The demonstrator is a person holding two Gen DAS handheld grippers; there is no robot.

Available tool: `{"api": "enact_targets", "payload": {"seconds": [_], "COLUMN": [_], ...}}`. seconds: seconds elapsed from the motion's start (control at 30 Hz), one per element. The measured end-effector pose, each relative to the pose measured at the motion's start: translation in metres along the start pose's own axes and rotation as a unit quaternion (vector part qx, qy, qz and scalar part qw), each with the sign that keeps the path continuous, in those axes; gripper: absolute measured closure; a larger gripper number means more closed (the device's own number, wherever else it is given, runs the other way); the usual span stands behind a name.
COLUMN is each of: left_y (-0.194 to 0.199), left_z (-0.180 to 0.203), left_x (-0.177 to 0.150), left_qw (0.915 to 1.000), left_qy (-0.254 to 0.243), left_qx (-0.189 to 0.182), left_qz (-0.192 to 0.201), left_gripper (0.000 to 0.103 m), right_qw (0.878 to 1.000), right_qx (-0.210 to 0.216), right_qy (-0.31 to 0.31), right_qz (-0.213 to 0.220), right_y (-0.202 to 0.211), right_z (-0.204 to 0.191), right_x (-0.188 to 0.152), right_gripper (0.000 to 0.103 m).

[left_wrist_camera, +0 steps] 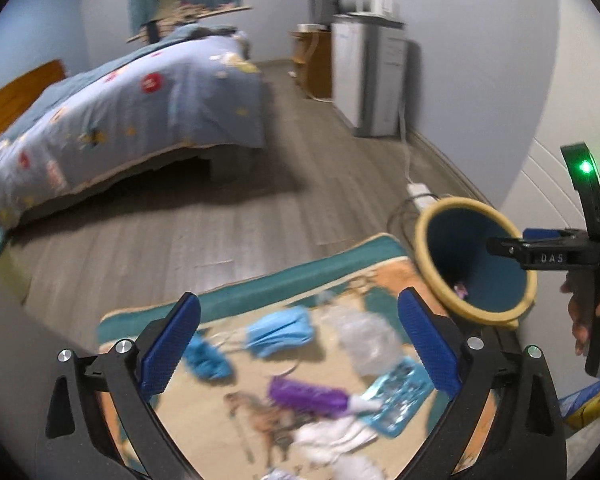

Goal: Collect trash
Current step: 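Withdraw both tools from the bin back over the cushion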

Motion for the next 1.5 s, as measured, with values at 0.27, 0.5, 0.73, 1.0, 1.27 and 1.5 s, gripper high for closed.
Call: {"api": "enact_targets", "payload": {"seconds": [0.27, 0.5, 0.73, 1.0, 1.27, 1.5], "left_y": [-0.018, -0.041, -0.075, -0.12, -0.153, -0.179], "left_z": [-0.083, -0.112, -0.105, -0.091, -0.084, -0.075], "left_x": [-0.039, -0.055, -0.069, -0.076, -0.076, -0.077], "left_qw": [0.9937, 0.9904, 0.9898, 0.987, 0.9824, 0.9785], "left_qy": [0.089, 0.076, 0.041, 0.026, 0.027, 0.014], "left_qx": [0.056, 0.099, 0.1, 0.081, 0.078, 0.073], "left_qz": [-0.04, -0.061, -0.094, -0.136, -0.168, -0.192], "left_gripper": [0.005, 0.005, 0.005, 0.005, 0.005, 0.005], "right_qw": [0.997, 0.992, 0.988, 0.988, 0.983, 0.979], "right_qx": [0.001, 0.003, 0.022, 0.029, 0.021, 0.034], "right_qy": [0.071, 0.123, 0.135, 0.131, 0.145, 0.149], "right_qz": [-0.017, -0.041, -0.067, -0.078, -0.111, -0.135], "right_y": [-0.012, -0.04, -0.068, -0.094, -0.121, -0.137], "right_z": [-0.069, -0.113, -0.131, -0.126, -0.123, -0.122], "right_x": [-0.012, -0.025, -0.033, -0.028, -0.029, -0.03], "right_gripper": [0.006, 0.006, 0.006, 0.006, 0.006, 0.006]}}
Point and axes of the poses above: each gripper's, at about its wrist camera, not at the fingertips, and y roughly against the way its jaws point, z to its right, x to its top, the point moved 1 cm from there along -y, roughly the way its jaws point, and after that the axes turned 12 degrees about x, right-handed, at the moved point
